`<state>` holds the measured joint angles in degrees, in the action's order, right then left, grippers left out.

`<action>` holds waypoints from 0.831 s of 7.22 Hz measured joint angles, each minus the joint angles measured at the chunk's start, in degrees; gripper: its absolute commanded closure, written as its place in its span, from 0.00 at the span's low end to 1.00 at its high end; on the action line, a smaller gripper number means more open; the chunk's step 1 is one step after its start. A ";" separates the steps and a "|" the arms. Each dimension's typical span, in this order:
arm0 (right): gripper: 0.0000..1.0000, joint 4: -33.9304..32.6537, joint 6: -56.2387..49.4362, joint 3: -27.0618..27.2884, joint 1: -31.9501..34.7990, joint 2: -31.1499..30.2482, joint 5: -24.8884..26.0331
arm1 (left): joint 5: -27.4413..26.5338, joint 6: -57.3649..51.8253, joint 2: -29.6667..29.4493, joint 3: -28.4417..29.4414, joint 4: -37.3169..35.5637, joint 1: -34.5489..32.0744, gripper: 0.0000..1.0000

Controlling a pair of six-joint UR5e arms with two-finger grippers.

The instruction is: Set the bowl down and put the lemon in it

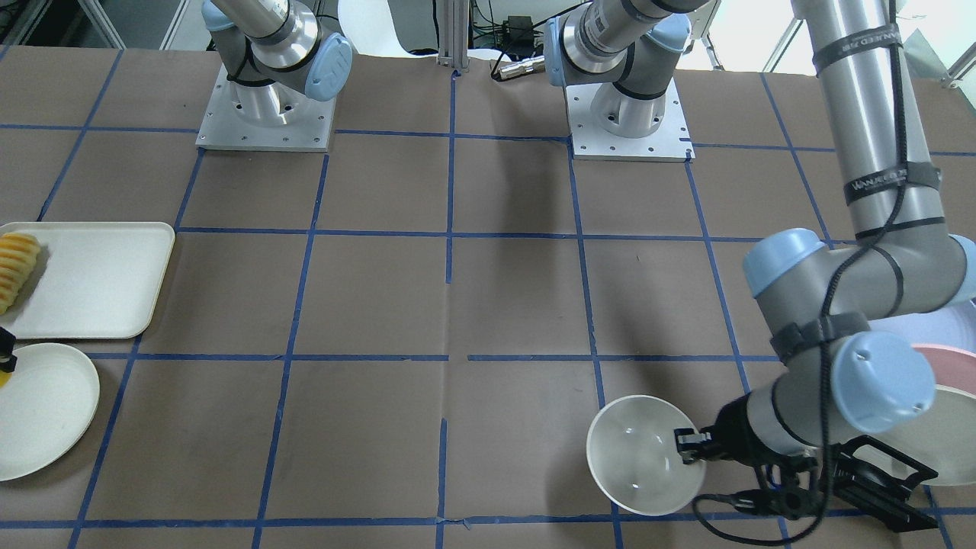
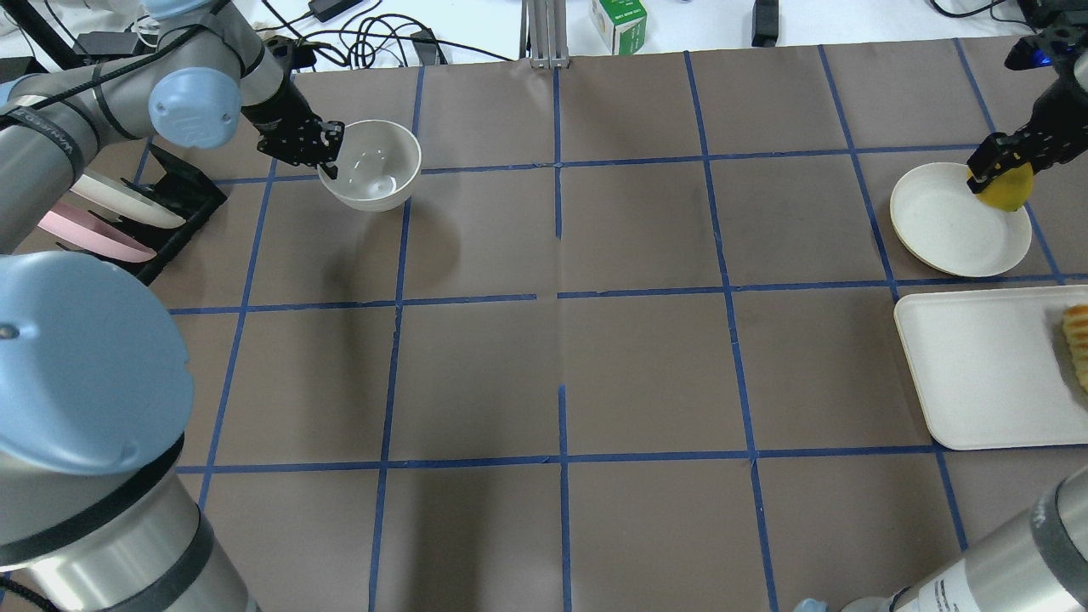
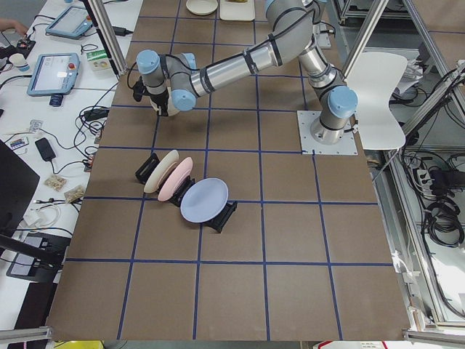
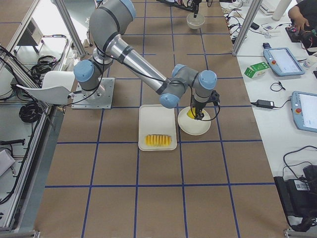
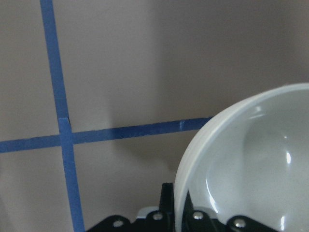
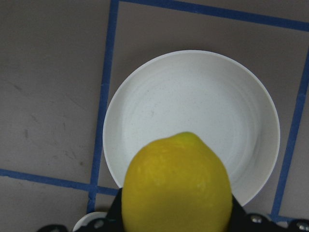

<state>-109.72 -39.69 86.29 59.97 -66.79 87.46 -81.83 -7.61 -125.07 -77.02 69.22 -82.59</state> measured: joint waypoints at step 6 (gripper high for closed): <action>0.82 10.09 23.56 -0.24 17.46 -10.43 -0.14 | 2.10 23.28 7.77 -16.69 -7.94 -17.14 1.00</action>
<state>-99.63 -16.13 86.05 77.43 -77.22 87.33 -79.74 15.67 -117.30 -93.71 61.28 -99.73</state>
